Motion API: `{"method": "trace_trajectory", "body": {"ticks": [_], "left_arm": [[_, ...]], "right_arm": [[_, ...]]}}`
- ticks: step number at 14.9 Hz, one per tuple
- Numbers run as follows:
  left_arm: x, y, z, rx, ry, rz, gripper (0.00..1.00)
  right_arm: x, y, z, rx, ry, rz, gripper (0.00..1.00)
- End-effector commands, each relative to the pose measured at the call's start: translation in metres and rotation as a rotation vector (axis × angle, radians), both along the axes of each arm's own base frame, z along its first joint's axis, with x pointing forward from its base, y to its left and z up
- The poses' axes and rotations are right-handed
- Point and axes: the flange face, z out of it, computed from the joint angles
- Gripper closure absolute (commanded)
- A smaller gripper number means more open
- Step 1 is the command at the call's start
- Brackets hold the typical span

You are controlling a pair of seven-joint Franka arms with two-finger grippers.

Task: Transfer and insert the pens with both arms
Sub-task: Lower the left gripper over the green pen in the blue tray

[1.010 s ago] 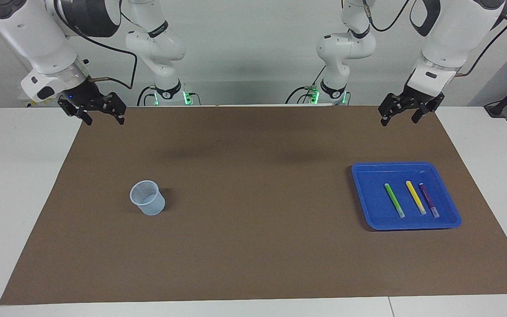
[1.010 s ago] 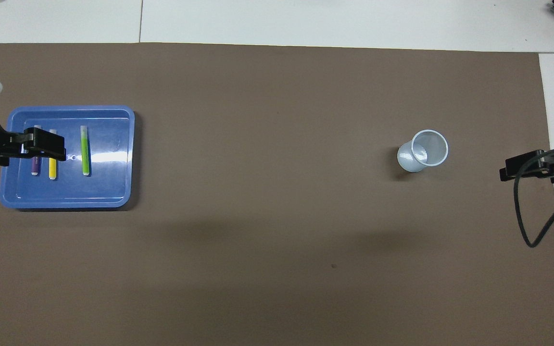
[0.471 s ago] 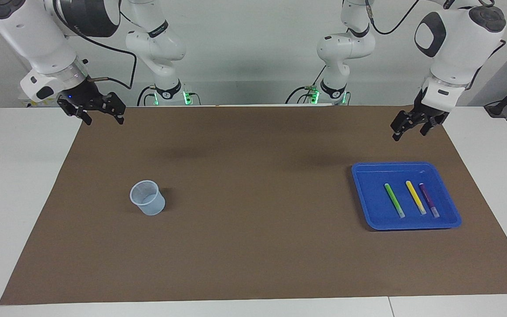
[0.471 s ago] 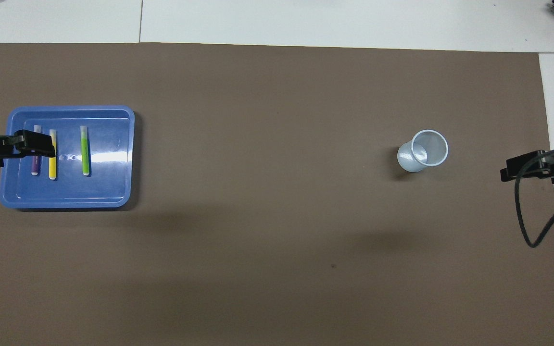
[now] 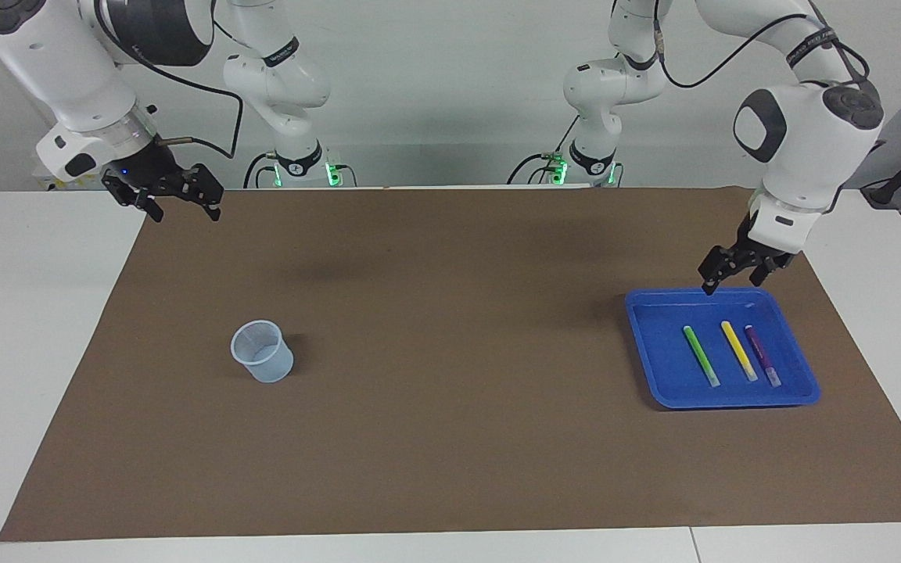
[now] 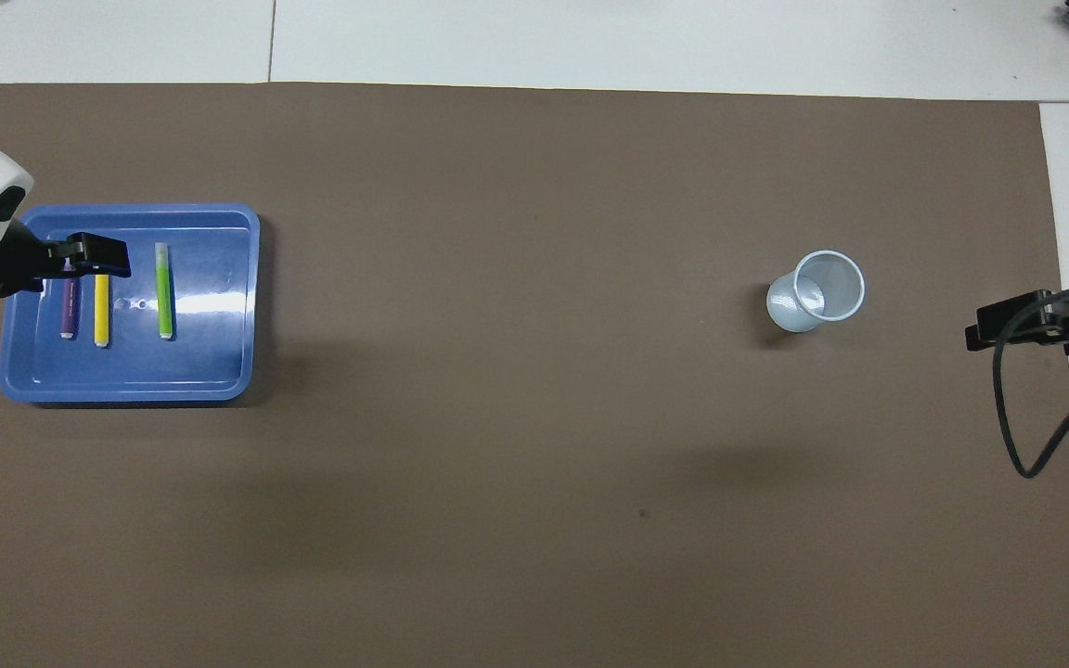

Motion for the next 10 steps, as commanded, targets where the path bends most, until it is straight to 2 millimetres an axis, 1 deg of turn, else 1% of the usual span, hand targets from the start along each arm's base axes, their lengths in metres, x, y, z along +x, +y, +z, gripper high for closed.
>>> {"method": "trace_trajectory", "body": {"ticks": [1,3,5,7,8,10], "left_arm": [[0.021,0.016,-0.038,0.007,-0.033,-0.003,0.00],[0.036,0.018,-0.067,0.001,-0.047,-0.001,0.00],[0.043,0.020,-0.087,-0.003,-0.059,0.001,0.00],[0.049,0.020,-0.112,0.007,-0.057,-0.011,0.00],[0.049,0.021,-0.122,0.028,-0.049,-0.030,0.00],[0.047,0.022,-0.130,0.043,-0.034,-0.045,0.00]], "right_arm": [[-0.009,-0.003,0.001,-0.027,0.011,0.014,0.00],[-0.008,-0.003,0.001,-0.027,0.010,0.012,0.00],[-0.008,-0.004,0.001,-0.027,0.008,0.012,0.00],[-0.009,-0.003,0.001,-0.027,0.011,0.012,0.00],[-0.008,-0.003,0.001,-0.027,0.010,0.014,0.00],[-0.009,-0.003,0.001,-0.027,0.013,0.014,0.00]]}}
